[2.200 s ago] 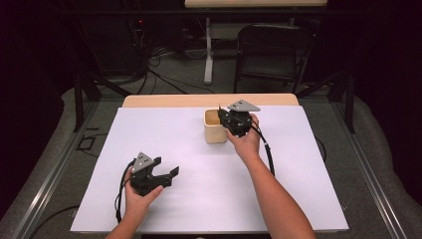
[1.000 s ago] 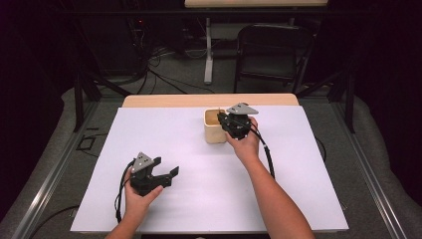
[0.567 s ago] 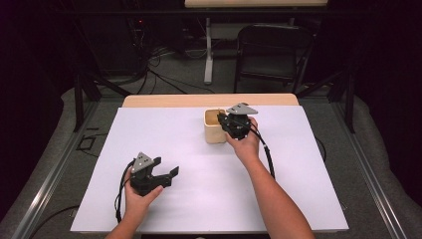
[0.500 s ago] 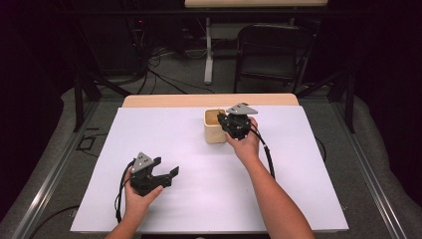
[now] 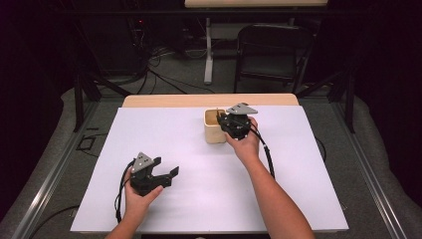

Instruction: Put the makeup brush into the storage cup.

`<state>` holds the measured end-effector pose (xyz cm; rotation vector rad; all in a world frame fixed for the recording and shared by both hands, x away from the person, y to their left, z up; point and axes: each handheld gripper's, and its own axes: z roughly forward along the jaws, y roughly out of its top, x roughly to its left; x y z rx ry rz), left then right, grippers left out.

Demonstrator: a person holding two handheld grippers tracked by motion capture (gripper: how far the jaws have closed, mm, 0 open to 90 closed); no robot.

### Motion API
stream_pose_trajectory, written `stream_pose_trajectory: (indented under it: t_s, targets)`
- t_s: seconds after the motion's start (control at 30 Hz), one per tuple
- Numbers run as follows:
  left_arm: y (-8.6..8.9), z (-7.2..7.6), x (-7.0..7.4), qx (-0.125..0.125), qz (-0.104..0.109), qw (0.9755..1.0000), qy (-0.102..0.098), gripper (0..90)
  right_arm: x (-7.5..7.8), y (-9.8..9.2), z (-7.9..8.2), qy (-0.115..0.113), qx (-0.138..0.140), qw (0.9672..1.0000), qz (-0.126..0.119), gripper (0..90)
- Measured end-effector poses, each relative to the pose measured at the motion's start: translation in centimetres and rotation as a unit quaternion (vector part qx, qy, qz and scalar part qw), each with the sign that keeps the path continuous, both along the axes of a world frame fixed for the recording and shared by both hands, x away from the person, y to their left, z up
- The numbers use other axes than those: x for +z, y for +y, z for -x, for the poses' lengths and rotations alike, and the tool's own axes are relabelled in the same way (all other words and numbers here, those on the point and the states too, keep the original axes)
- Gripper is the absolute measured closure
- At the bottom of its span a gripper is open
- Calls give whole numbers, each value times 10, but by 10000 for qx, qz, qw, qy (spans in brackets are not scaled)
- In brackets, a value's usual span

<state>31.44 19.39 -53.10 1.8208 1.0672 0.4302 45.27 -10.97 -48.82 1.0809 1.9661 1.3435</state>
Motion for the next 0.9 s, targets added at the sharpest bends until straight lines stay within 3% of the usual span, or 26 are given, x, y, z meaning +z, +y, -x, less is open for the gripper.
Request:
stream_pose_trajectory:
  t_s: [0.2, 0.43, 0.9]
  targets:
    - [0, 0, 0, 3, -7, 10000, 4, 200, 0, 1, 0, 17, 21, 10000, -30, 588]
    - [0, 0, 0, -2, -6, 10000, -4, 199, 2, 0, 1, -51, -38, 10000, 34, 483]
    - [0, 0, 0, -2, -19, 10000, -10, 200, 7, 0, 5, -119, -37, 9999, 75, 383]
